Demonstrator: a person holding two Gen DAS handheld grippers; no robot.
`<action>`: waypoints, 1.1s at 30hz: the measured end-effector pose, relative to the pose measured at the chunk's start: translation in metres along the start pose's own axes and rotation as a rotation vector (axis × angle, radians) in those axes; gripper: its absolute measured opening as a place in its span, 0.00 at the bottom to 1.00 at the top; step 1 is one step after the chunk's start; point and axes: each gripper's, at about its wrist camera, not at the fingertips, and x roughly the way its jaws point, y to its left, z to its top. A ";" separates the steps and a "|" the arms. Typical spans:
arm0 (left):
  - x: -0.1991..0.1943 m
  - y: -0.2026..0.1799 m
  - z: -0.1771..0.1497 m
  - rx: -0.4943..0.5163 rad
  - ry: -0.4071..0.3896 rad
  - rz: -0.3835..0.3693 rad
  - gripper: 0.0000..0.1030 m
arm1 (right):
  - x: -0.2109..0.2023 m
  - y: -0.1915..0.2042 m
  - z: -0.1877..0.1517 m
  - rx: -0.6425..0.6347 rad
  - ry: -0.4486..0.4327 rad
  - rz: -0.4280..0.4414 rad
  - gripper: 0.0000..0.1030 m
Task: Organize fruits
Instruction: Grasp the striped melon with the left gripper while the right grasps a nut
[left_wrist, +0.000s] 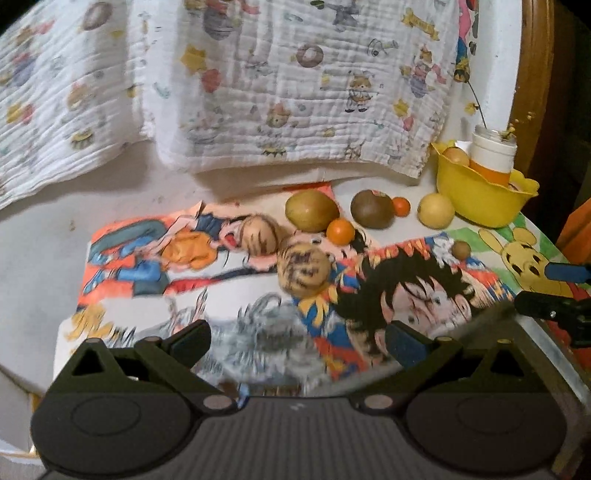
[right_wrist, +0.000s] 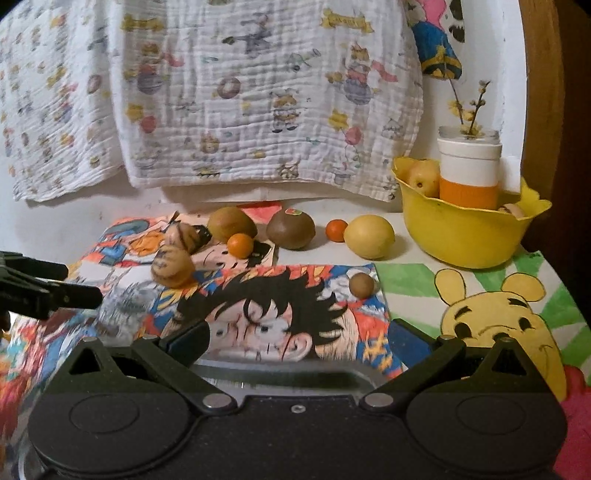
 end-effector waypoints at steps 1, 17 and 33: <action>0.007 -0.002 0.004 0.006 -0.006 0.002 0.99 | 0.006 -0.001 0.004 0.012 0.006 0.000 0.99; 0.100 -0.020 0.026 0.046 0.033 0.026 0.99 | 0.097 -0.027 0.023 0.130 0.073 -0.037 0.94; 0.123 -0.021 0.032 0.018 0.046 -0.018 0.99 | 0.128 -0.033 0.026 0.126 0.066 -0.072 0.84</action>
